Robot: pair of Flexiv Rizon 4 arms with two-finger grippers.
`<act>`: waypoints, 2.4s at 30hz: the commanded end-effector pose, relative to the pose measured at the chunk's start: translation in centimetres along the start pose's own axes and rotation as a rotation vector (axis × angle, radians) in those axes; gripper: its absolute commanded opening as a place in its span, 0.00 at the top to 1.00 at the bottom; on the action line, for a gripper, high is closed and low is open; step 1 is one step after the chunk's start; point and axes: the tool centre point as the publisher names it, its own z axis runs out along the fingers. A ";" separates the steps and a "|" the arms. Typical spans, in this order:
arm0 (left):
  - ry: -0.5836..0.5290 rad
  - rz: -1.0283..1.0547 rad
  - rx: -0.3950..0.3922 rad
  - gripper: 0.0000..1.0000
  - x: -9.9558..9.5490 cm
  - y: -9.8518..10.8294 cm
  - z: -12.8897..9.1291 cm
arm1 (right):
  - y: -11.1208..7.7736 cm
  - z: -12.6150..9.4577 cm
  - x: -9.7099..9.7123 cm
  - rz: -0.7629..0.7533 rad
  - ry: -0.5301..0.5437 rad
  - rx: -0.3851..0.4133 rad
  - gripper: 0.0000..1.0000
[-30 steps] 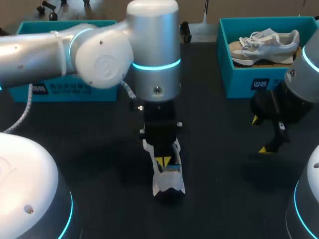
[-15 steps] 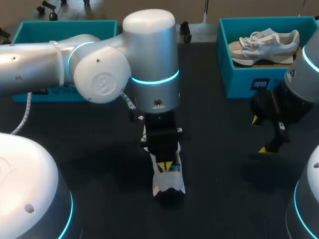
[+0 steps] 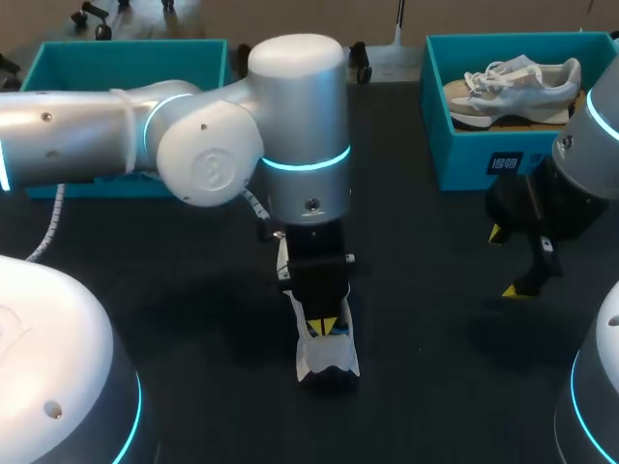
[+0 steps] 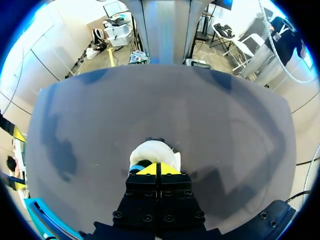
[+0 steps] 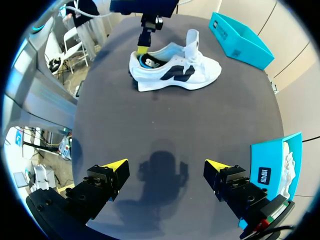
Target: Take the shoe out of the shoebox, open the shoe tongue, remove and reinsert the insole, then place the shoe into the shoebox
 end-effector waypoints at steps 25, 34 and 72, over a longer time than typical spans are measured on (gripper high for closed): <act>-0.026 -0.001 0.035 1.00 -1.2 1.4 0.6 | 0.0 0.1 0.1 0.000 -0.003 0.001 0.00; -0.006 -0.017 0.070 1.00 -1.1 2.6 2.4 | 0.0 0.1 0.1 0.000 -0.003 0.001 0.00; 0.013 -0.004 0.076 1.00 0.6 2.9 0.2 | 0.0 0.1 0.1 0.000 -0.003 0.001 0.00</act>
